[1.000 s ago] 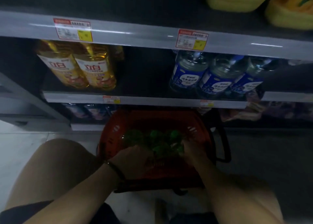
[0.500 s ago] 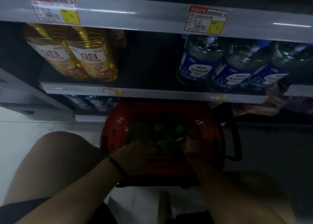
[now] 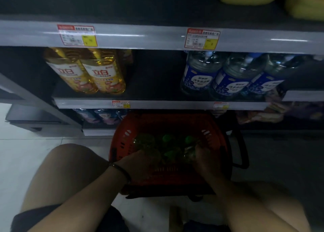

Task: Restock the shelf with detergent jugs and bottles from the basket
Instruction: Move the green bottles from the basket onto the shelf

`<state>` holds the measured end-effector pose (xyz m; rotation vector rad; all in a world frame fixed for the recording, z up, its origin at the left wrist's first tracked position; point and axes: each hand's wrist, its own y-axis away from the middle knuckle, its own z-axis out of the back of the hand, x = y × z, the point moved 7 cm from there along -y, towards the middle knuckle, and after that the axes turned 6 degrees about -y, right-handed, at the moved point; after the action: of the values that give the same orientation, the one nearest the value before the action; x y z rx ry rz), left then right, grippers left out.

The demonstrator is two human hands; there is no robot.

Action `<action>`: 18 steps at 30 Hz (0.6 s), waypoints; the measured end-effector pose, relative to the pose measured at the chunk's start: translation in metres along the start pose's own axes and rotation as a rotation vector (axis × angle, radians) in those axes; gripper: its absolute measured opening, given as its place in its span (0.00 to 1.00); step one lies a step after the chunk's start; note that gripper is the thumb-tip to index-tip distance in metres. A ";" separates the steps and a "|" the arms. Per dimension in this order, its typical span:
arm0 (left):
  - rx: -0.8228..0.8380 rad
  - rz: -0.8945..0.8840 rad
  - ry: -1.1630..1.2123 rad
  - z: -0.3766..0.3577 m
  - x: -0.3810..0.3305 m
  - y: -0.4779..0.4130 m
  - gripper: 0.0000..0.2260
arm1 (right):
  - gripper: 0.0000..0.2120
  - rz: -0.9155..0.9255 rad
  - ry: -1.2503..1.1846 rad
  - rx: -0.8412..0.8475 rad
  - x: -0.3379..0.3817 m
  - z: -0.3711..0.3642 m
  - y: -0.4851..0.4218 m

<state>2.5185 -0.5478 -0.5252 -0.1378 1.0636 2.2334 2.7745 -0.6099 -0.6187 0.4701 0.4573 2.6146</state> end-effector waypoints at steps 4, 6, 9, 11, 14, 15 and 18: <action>-0.028 -0.065 -0.052 0.008 -0.015 0.010 0.22 | 0.29 0.059 0.006 0.016 0.026 0.052 0.032; -0.071 -0.085 -0.042 0.010 -0.019 0.016 0.21 | 0.27 0.072 0.037 -0.043 0.033 0.077 0.044; -0.122 -0.054 0.034 0.013 -0.021 0.026 0.19 | 0.19 0.097 -0.012 -0.087 0.042 0.116 0.062; -0.157 -0.026 0.099 0.017 -0.023 0.033 0.18 | 0.11 0.124 -0.061 -0.085 0.048 0.146 0.075; -0.247 -0.065 0.135 0.029 -0.031 0.050 0.17 | 0.11 0.192 -0.095 -0.065 0.071 0.194 0.099; -0.258 -0.054 0.206 0.035 -0.034 0.057 0.15 | 0.11 0.205 -0.119 -0.060 0.082 0.210 0.107; -0.340 -0.080 0.342 0.057 -0.041 0.077 0.29 | 0.10 0.277 -0.152 -0.079 0.121 0.258 0.131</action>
<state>2.5146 -0.5624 -0.4218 -0.7169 0.8166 2.3506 2.7262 -0.6024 -0.3088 0.7458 0.2530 2.8190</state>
